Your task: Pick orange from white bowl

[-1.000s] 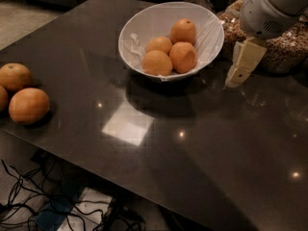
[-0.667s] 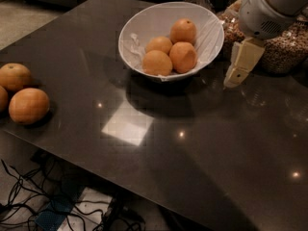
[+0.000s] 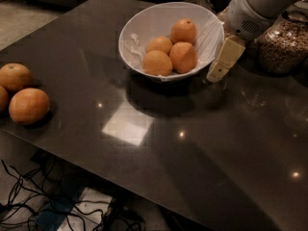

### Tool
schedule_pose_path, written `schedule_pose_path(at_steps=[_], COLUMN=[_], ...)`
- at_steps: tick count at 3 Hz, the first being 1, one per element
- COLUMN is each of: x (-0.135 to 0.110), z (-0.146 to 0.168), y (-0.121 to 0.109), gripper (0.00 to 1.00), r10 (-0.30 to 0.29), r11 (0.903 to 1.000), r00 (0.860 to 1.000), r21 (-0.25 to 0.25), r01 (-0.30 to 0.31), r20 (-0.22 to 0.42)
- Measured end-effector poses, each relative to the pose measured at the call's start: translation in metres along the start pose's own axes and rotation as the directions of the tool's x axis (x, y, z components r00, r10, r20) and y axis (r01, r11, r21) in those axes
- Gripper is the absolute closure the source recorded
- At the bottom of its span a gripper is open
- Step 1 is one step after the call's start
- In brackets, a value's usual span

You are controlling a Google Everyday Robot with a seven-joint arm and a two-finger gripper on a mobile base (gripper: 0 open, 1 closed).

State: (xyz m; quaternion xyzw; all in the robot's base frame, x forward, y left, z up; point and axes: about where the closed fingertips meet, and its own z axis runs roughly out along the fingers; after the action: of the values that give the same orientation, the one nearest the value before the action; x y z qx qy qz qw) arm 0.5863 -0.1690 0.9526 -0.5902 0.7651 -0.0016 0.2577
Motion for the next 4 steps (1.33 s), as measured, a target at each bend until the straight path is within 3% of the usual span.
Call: schedule_pose_path(at_steps=[2,3,4], x=[-0.02,-0.035,-0.039], z=[0.027,0.028,0.02], y=[-0.019,-0.024,-0.023], gripper=[0.0,0.0,0.0], r10=[0.151,0.174,0.165], r11=[0.9871,0.9834,0.986], r00=[0.987,0.979,0.971], r21=[-0.062,-0.072,-0.047], r01=[-0.147,-0.167,-0.16], r20=[0.056,0.106,0.17])
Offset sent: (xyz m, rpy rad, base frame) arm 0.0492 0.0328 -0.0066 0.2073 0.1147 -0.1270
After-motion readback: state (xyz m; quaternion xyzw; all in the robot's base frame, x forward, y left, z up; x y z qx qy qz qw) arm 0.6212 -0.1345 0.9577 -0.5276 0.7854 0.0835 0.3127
